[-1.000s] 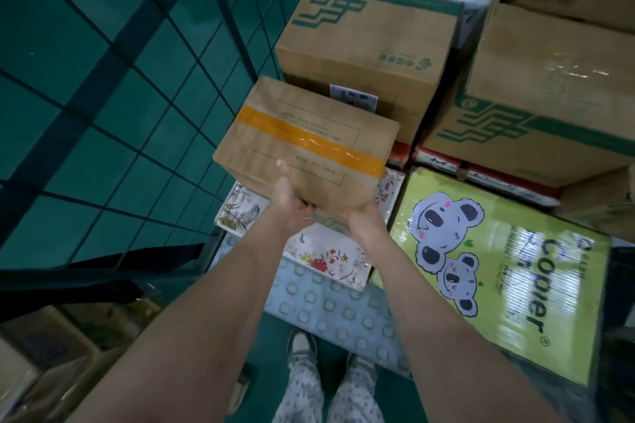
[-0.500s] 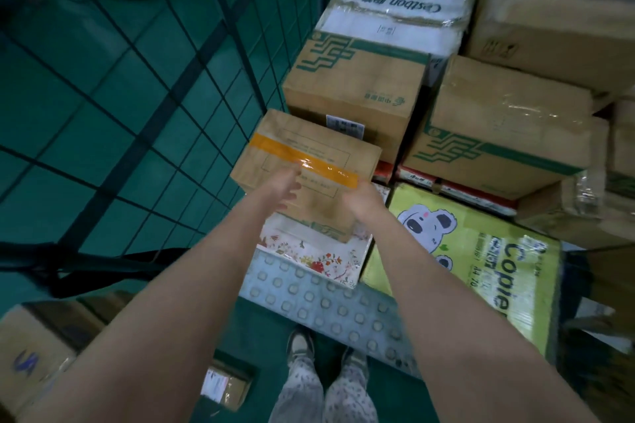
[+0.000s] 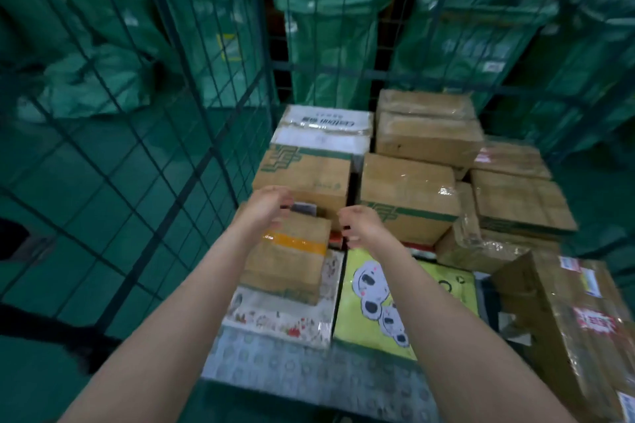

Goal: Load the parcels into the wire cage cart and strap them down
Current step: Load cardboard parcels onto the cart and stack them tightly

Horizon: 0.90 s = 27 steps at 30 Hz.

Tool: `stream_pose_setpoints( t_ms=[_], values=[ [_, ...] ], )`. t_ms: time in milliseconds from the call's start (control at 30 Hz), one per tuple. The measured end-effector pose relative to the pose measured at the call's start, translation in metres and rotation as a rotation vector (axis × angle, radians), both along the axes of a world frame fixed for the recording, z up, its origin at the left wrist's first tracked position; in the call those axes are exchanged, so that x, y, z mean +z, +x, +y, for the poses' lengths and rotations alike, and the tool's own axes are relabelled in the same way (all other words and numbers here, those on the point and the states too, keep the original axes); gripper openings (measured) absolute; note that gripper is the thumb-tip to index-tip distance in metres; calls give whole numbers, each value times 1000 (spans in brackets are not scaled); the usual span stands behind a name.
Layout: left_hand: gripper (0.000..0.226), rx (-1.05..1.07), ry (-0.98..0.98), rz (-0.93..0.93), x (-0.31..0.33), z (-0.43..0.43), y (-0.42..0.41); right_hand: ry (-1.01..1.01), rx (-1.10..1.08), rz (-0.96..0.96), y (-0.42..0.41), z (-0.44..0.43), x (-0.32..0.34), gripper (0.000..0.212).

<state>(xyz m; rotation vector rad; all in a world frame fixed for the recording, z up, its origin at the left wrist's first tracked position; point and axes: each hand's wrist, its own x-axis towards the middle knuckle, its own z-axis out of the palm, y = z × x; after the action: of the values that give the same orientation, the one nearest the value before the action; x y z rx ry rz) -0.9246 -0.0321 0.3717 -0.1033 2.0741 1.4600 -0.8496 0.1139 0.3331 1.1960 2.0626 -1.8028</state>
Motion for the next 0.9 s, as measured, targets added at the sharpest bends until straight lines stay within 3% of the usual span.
stream_pose_setpoints(
  t_ms=[333, 900],
  values=[
    [27, -225, 51, 109, 63, 12, 29, -50, -303, 234, 46, -2, 66, 19],
    [19, -609, 112, 128, 68, 50, 142, 29, -770, 398, 215, -22, 78, 21]
  ],
)
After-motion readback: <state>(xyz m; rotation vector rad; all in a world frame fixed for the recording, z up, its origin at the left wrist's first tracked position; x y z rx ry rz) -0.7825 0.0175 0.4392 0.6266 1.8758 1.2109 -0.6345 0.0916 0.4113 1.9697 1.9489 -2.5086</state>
